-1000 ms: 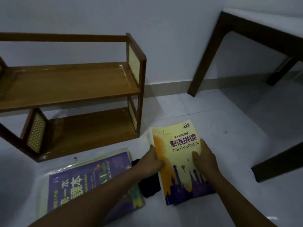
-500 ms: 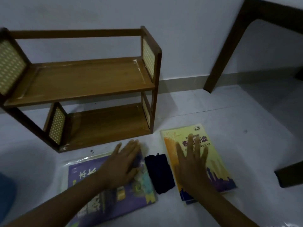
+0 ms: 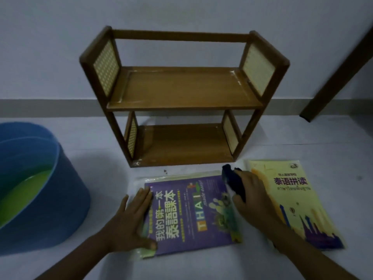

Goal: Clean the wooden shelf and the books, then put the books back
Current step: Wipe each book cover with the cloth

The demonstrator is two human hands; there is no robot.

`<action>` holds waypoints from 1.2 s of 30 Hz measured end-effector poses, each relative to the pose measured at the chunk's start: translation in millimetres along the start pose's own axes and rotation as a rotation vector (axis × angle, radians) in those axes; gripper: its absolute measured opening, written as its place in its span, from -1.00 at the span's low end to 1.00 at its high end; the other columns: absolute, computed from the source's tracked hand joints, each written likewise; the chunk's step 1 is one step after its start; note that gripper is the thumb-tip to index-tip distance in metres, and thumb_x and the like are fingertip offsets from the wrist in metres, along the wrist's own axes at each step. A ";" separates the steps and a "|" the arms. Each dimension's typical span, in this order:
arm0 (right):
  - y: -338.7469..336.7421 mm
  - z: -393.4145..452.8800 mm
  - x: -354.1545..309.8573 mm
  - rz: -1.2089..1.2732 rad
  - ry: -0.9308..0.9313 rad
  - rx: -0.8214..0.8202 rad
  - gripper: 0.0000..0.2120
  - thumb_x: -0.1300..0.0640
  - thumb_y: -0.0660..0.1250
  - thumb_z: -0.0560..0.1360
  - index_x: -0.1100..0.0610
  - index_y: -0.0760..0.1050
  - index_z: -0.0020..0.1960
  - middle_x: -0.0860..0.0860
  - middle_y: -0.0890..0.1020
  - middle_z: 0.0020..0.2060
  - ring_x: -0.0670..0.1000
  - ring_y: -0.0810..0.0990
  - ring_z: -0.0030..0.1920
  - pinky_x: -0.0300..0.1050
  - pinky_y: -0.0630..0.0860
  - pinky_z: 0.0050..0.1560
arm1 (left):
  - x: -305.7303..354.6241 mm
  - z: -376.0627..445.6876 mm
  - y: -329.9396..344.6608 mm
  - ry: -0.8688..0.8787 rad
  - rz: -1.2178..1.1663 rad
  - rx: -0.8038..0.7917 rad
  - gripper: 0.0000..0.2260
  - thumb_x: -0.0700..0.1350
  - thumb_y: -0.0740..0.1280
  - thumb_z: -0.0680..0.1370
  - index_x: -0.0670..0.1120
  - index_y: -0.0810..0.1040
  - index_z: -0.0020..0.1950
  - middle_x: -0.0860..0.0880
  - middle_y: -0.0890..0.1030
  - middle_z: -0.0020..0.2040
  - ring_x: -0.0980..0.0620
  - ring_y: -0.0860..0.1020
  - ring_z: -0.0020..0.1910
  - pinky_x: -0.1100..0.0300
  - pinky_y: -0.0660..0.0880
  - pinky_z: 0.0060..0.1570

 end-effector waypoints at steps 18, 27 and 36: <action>93.2 14.8 -104.2 -0.339 -0.017 -0.224 -0.43 0.14 0.21 0.56 0.01 0.08 0.51 0.10 0.07 0.54 0.26 0.13 0.46 0.22 0.29 0.38 | -0.2 -2.7 -0.8 0.062 -0.002 -0.001 0.22 0.56 0.27 0.21 0.00 -0.42 0.50 0.05 -0.37 0.53 0.09 -0.35 0.51 -0.12 -0.26 0.49; 113.0 27.7 -131.2 -0.304 -0.374 -0.288 -0.51 0.24 0.26 0.50 0.09 0.29 0.41 0.10 0.14 0.52 0.27 0.24 0.39 0.24 0.33 0.33 | -9.2 -9.2 9.9 0.069 -0.056 0.037 0.23 0.54 0.32 0.20 0.12 -0.50 0.44 0.05 -0.22 0.57 0.10 -0.22 0.54 -0.08 -0.29 0.49; 119.7 -73.2 -138.4 -0.212 -0.681 -0.451 -0.62 0.04 0.19 0.37 -0.07 0.50 0.18 -0.11 0.49 0.29 0.10 0.45 0.10 -0.02 0.42 0.14 | -7.0 -11.9 9.0 0.083 0.031 0.045 0.28 0.59 0.28 0.13 -0.03 -0.33 0.51 0.04 -0.34 0.53 0.09 -0.36 0.50 -0.08 -0.33 0.46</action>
Point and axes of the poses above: each hand's wrist, its own z-axis towards the middle knuckle, its own y-axis out of the palm, x = y × z, the point moved 1 cm from there along z, towards the middle knuckle
